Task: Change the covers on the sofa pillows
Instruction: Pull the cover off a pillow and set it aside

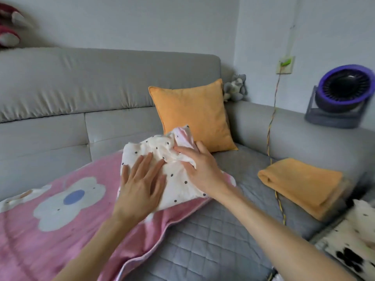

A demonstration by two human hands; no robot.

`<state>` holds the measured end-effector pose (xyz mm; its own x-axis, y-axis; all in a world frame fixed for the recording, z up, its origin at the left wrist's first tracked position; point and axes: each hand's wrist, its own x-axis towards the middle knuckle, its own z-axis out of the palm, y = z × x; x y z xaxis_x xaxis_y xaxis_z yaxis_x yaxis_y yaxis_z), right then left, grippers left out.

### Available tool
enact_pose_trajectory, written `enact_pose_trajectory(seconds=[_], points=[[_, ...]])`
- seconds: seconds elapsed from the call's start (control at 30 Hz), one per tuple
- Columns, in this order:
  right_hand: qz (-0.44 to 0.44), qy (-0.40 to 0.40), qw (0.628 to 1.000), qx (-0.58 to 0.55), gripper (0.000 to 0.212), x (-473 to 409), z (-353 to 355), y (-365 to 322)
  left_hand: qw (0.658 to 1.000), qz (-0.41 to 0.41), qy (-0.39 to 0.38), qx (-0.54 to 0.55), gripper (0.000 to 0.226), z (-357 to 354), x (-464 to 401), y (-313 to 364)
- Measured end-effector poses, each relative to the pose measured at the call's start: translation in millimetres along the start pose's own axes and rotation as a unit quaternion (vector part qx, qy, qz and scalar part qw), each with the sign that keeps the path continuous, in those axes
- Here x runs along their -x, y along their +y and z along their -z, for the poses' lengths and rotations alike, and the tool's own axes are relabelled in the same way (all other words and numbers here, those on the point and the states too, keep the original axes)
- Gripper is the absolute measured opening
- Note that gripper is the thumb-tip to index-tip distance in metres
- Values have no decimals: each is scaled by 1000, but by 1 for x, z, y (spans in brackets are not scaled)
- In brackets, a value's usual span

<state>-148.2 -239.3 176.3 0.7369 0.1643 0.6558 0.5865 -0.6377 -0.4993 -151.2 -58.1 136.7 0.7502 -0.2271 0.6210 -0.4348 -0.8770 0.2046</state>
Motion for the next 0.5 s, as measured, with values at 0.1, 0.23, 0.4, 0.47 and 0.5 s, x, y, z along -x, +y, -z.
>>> enact_pose_trajectory(seconds=[0.1,0.23,0.4,0.47,0.5], points=[[5,53,994,99,50,22,64,49,996,-48,-51,46,60,-46,-29,66],[29,116,960,253,51,42,131,103,983,-106,-109,99,69,-99,-56,141],[-51,235,940,243,46,64,184,180,965,-139,-199,96,77,-173,-59,184],[-159,309,918,188,41,74,194,215,960,-125,-242,59,84,-204,-51,180],[-230,318,904,171,39,82,197,235,957,-117,-264,34,88,-216,-45,175]])
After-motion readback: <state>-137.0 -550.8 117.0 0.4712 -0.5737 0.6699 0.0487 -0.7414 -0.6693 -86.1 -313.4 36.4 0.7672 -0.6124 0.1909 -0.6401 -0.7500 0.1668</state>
